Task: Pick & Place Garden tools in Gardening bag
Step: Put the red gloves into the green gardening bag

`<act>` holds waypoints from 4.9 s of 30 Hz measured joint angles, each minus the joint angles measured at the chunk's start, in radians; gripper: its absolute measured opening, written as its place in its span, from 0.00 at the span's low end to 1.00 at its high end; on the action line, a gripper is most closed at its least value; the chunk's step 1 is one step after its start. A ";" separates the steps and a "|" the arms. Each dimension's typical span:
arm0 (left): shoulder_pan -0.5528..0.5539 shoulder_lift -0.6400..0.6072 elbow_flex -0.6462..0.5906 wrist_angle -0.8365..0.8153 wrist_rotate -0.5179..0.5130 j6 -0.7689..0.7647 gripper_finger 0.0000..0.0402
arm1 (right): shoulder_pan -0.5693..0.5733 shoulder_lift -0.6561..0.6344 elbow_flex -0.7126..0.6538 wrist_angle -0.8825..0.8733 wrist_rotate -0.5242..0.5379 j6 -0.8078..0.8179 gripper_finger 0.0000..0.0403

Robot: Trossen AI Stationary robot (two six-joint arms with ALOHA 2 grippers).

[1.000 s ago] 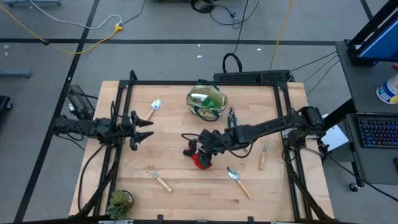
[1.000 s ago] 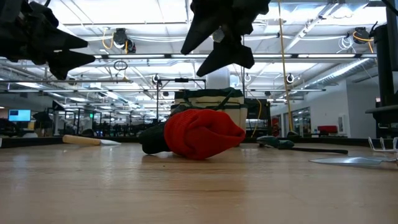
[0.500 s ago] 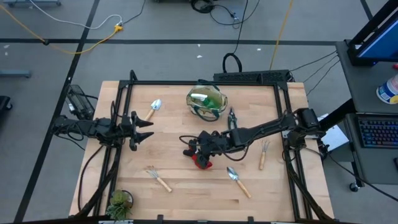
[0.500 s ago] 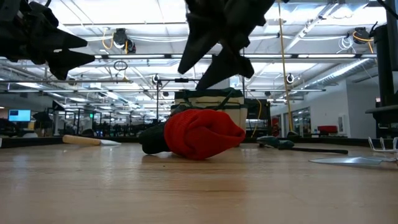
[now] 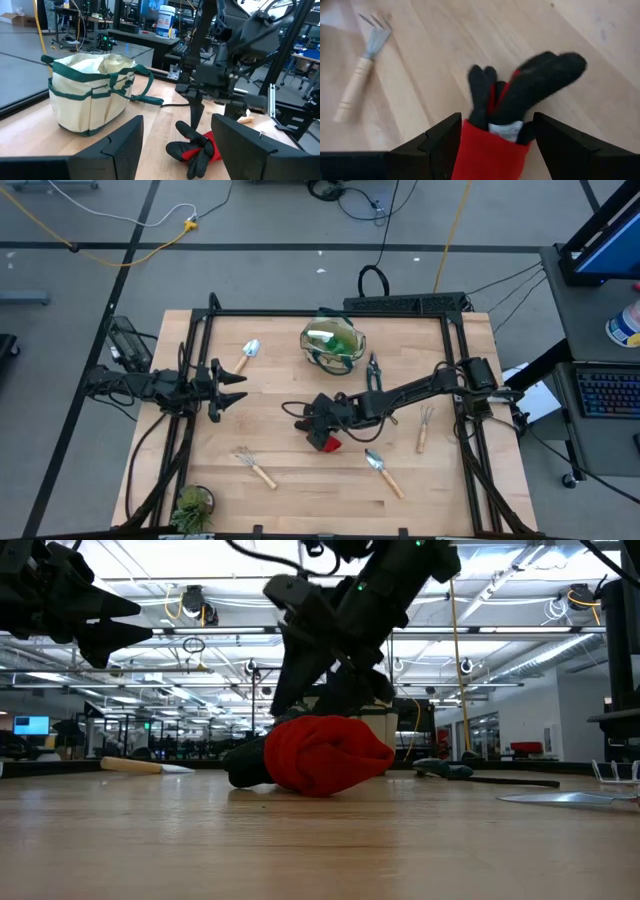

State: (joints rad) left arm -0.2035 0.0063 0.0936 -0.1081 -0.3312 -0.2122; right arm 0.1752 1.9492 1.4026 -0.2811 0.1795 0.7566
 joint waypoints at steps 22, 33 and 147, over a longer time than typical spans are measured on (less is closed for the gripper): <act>0.000 0.000 0.000 -0.036 0.000 0.008 0.60 | -0.039 0.113 0.002 0.078 -0.103 -0.004 0.46; 0.000 0.000 0.000 -0.049 0.000 0.008 0.60 | -0.039 0.112 0.001 0.098 -0.106 0.046 0.10; 0.000 0.000 0.000 -0.053 -0.011 0.033 0.60 | -0.463 -0.338 -0.380 0.717 0.261 -0.848 0.42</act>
State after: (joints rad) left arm -0.2031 0.0063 0.0937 -0.1612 -0.3424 -0.1791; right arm -0.2878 1.6108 1.0229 0.4362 0.4400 -0.0910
